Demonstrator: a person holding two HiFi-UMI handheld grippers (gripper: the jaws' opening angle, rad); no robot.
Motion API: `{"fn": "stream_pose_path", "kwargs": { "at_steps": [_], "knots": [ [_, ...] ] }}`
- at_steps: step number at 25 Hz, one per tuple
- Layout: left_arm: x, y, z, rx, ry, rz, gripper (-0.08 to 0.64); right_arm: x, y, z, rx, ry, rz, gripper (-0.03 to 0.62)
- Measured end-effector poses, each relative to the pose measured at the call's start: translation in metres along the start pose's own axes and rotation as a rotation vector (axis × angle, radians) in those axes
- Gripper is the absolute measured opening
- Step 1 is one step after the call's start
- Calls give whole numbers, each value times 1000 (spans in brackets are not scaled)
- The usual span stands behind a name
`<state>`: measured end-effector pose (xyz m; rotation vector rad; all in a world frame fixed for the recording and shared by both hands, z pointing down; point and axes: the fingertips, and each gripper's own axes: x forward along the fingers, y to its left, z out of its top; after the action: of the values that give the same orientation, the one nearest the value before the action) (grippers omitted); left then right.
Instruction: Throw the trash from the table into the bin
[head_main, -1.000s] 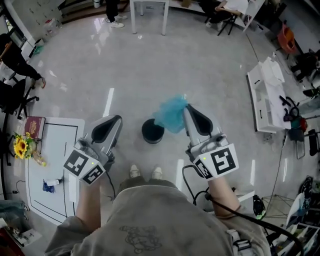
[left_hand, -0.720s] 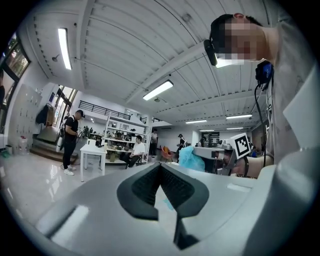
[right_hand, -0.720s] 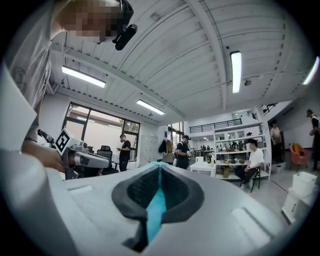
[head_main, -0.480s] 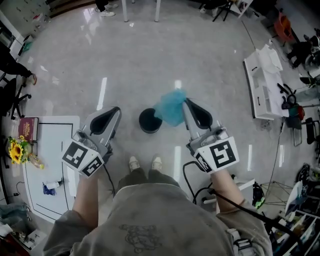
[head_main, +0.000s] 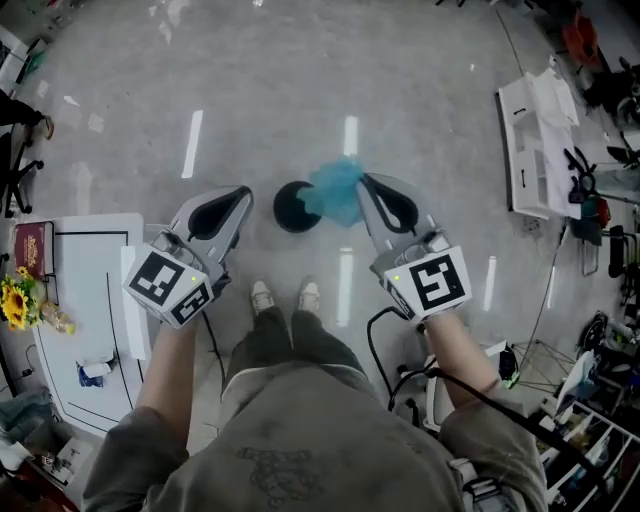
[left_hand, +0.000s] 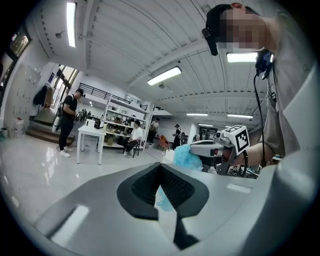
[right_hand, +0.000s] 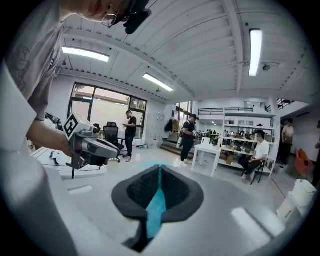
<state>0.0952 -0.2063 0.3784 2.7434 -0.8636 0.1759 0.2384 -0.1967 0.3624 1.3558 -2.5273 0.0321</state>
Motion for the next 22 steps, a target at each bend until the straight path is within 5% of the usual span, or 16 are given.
{"fn": "stream_pose_path", "kwargs": {
  "at_steps": [12, 22],
  "knots": [
    [64, 75, -158, -89, 148, -6, -2, 96, -4, -135, 35, 140, 69, 3],
    [82, 114, -335, -163, 244, 4, -3, 152, 36, -304, 79, 246, 115, 3]
  ]
}}
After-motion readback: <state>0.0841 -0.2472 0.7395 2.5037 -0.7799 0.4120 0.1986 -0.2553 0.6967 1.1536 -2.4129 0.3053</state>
